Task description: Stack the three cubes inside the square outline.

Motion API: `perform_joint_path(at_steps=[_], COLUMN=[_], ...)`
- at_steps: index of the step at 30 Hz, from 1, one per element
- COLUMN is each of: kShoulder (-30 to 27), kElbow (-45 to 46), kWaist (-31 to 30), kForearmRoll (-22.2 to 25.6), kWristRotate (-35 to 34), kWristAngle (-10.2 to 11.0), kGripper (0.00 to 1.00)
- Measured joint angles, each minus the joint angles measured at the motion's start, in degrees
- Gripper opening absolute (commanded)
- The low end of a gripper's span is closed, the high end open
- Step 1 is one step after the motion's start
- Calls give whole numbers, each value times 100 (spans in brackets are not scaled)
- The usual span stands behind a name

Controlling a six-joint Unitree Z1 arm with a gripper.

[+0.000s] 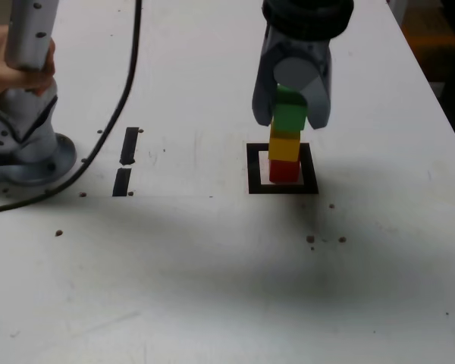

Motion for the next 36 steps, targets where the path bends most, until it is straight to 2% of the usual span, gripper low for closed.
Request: perform_joint_path(at_steps=[10, 16, 19, 23, 26, 31, 36], kShoulder=[9, 163, 163, 163, 169, 58, -478], kElbow=[156, 179, 180, 188, 203, 154, 146], kWaist=[0, 7, 8, 8, 8, 8, -2], kForearmRoll=[-8, -118, -153, -146, -105, -57, 275], kWristRotate=[-5, -5, -10, -18, -20, -35, -130], kWristAngle=[-22, -56, -59, -48, -30, 7, 146], kGripper=[23, 27, 40, 76, 97, 100, 100])
